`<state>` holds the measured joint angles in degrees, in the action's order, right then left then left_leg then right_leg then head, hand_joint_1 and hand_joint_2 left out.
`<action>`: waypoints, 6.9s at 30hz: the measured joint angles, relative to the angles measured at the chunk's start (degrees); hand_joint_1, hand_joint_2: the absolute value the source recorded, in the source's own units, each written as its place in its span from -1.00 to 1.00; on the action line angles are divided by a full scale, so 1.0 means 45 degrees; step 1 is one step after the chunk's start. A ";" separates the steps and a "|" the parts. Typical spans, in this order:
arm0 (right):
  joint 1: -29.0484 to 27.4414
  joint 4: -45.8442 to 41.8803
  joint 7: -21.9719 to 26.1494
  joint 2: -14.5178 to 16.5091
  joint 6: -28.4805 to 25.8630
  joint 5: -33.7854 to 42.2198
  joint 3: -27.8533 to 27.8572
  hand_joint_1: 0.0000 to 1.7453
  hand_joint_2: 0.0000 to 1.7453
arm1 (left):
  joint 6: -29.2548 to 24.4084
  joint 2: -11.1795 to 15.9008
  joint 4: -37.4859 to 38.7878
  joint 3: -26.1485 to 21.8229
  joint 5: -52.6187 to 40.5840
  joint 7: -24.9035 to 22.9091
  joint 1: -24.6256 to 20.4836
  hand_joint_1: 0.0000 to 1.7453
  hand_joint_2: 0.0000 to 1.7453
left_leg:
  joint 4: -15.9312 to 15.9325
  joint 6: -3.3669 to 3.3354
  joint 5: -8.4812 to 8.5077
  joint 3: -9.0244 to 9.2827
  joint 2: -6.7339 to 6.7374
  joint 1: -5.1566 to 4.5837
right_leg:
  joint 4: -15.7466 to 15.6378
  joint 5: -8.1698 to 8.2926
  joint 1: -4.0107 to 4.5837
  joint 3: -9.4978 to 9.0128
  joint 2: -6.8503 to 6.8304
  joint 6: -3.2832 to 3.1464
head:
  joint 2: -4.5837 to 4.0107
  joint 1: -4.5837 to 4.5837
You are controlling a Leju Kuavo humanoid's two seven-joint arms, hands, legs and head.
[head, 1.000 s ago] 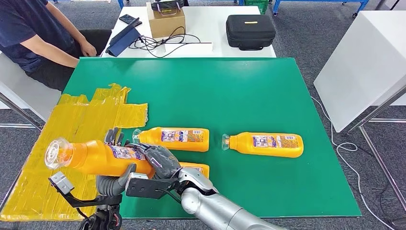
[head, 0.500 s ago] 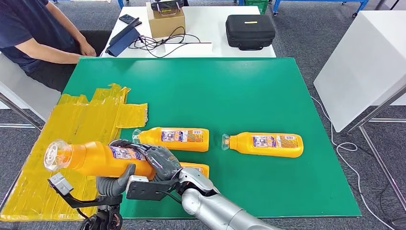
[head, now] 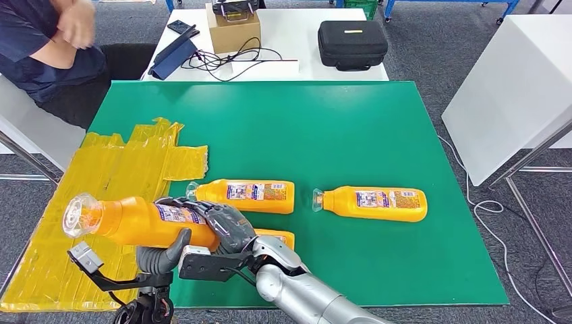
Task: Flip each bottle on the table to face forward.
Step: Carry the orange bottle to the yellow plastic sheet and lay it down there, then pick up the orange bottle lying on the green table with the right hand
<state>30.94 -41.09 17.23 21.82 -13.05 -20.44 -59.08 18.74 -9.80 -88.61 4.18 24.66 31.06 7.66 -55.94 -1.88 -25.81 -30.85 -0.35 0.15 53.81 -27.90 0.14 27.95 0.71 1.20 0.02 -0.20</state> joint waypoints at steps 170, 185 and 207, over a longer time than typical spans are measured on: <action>-0.2047 -0.3740 -0.1192 -0.2481 0.3021 -0.3803 0.2536 -1.00 -1.00 | -1.0281 0.5371 1.3967 0.0976 -1.9571 -0.0877 -0.7923 -1.00 -1.00 | 0.0003 0.0055 0.0074 0.0063 -0.0122 -0.0008 | 0.0081 0.0002 -0.0002 -0.0071 -0.0092 -0.0006 | 0.0000 0.0002; -0.1981 -0.3422 -0.1255 -0.2296 0.2884 -0.3876 0.2620 -1.00 1.00 | -0.3907 0.4994 0.6233 -0.3425 -0.6199 0.2034 -0.5518 -1.00 -1.00 | 0.0001 0.0058 0.0075 -0.0010 -0.0055 -0.0001 | 0.0082 0.0004 -0.0003 0.0021 -0.0042 -0.0006 | 0.0000 0.0006; -0.1817 -0.1364 -0.3624 -0.1484 0.1620 -0.6747 0.2544 -1.00 1.00 | -0.3333 0.3884 0.3903 -0.4079 -0.6159 0.2044 -0.5080 -1.00 -1.00 | 0.0001 0.0058 0.0074 -0.0023 -0.0058 -0.0001 | 0.0081 0.0005 -0.0004 0.0035 -0.0045 -0.0007 | 0.0000 0.0005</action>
<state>22.77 -47.23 0.92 15.14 -5.76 -50.80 -47.63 3.74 7.67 -71.05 -14.17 -3.05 40.26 -15.20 -55.94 -1.61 -25.47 -30.96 -0.61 0.15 54.18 -27.88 0.13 28.11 0.50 1.17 0.02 -0.17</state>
